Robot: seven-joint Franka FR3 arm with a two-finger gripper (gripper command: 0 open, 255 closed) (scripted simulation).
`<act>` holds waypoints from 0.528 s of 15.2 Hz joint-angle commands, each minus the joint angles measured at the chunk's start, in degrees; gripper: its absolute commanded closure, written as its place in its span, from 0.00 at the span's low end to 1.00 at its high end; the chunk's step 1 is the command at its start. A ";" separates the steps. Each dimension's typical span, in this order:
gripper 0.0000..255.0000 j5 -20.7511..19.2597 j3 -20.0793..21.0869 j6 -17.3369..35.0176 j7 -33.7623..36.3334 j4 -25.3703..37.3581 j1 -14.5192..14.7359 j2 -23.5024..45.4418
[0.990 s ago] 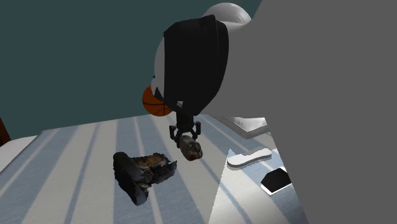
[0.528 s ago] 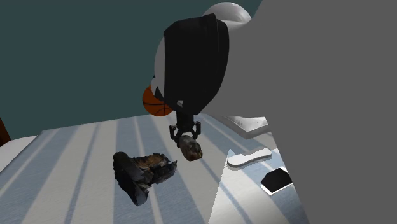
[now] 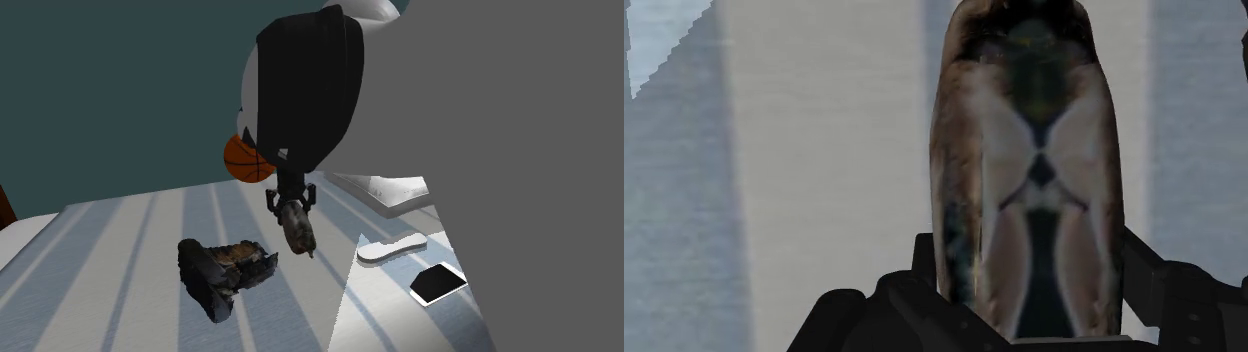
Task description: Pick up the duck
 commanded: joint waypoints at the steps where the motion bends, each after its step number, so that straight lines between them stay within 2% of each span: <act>1: 1.00 0.05 0.05 -1.33 0.05 0.72 0.08 -0.63; 8: 1.00 0.18 0.14 -5.68 -0.05 3.67 0.17 -2.04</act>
